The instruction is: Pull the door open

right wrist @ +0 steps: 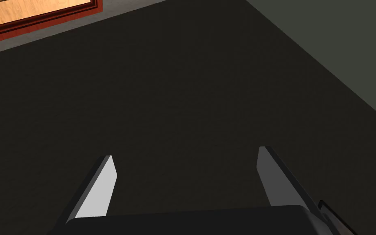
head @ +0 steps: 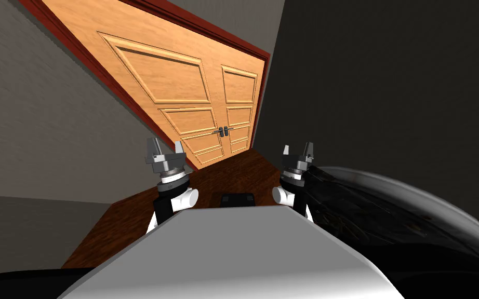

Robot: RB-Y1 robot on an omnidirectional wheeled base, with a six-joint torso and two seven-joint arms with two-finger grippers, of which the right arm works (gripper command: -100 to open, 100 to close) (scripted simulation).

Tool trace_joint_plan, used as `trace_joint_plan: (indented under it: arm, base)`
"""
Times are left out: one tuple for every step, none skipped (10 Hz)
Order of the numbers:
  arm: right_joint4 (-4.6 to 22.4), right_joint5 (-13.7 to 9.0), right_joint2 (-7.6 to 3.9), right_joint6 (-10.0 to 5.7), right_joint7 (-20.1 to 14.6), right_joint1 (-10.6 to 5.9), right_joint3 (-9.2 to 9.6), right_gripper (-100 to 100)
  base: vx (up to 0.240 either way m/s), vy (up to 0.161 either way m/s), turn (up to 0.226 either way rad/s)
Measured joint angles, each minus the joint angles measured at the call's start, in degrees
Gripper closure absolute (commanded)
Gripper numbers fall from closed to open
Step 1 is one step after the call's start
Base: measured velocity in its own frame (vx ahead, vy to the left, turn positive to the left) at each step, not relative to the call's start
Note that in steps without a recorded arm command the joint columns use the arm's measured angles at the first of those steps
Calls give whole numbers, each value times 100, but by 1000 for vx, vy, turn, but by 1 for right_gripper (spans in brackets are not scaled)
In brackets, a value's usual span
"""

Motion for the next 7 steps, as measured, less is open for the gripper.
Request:
trace_joint_plan:
  arm:
    - [76,-5,-37,26,3,-49,-8,-100]
    - [218,-19,-89,-1,-8,-84,-26,-100]
    - [336,-36,-146,6,-19,-139,-49,-100]
    - [442,-57,-205,24,-34,-186,-79,-100]
    - [578,-74,-254,40,-43,-270,-112,-100]
    - [701,-84,-296,55,-44,-336,-130,-100]
    - [801,-91,-334,69,-44,-377,-136,-100]
  base:
    - [75,4,147]
    - [94,1,165]
    - [83,1,164]
    - [80,7,139]
    - [75,14,154]
    - [73,0,161]
    - [75,-4,157]
